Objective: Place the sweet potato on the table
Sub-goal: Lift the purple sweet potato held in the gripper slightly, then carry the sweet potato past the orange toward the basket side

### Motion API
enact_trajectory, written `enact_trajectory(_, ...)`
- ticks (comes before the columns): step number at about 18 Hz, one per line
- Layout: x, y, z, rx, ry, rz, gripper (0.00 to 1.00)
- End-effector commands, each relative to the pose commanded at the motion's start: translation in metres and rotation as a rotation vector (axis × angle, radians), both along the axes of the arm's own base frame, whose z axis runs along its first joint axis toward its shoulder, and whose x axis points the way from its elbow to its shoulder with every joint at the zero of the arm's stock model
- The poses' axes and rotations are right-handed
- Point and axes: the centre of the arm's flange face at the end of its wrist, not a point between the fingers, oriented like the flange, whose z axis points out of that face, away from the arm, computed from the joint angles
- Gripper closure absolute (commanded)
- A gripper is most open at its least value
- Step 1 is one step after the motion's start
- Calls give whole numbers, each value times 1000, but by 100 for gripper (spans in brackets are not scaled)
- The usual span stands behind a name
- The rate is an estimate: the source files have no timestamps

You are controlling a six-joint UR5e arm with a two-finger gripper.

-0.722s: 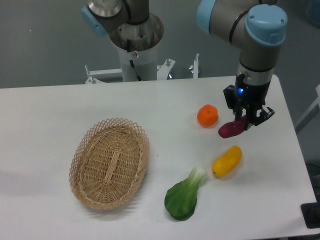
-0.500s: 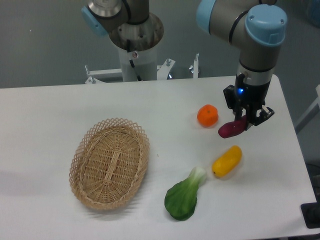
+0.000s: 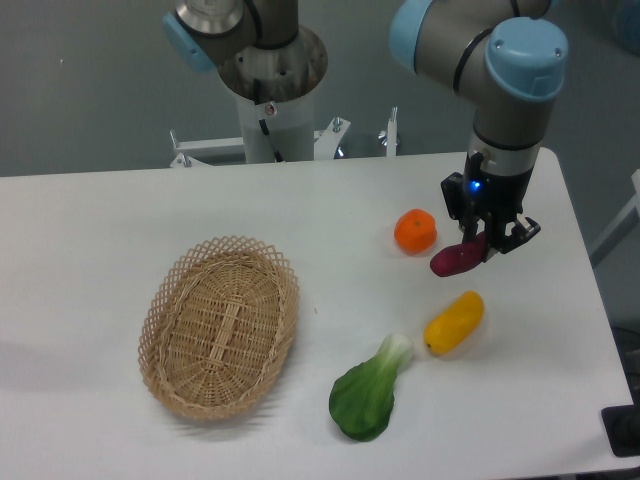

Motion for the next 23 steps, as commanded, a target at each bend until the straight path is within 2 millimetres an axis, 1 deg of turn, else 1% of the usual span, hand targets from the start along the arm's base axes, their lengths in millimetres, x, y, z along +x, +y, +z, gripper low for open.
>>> enact_trajectory(3,9,-3,-26,0,-15,55,76)
enact_trajectory(6,34,5,-53,17,-11,112,76)
enact_trajectory(8,51,4,-72,27,-7,134,76)
enact_trajectory(10,67,5,-82,24,-3,135,76)
enact_trajectory(13,92,9,-102,-53,4,133,76)
enact_trajectory(15,108,21,-110,-94,28,109,75)
enact_trajectory(18,123,27,-130,-114,5,191,75)
enact_trajectory(19,128,32,-133,-118,2,200,75)
enact_trajectory(21,135,33,-140,-133,-3,219,75)
enact_trajectory(22,139,36,-146,-142,-8,221,75)
enact_trajectory(23,143,39,-155,-158,-20,217,75)
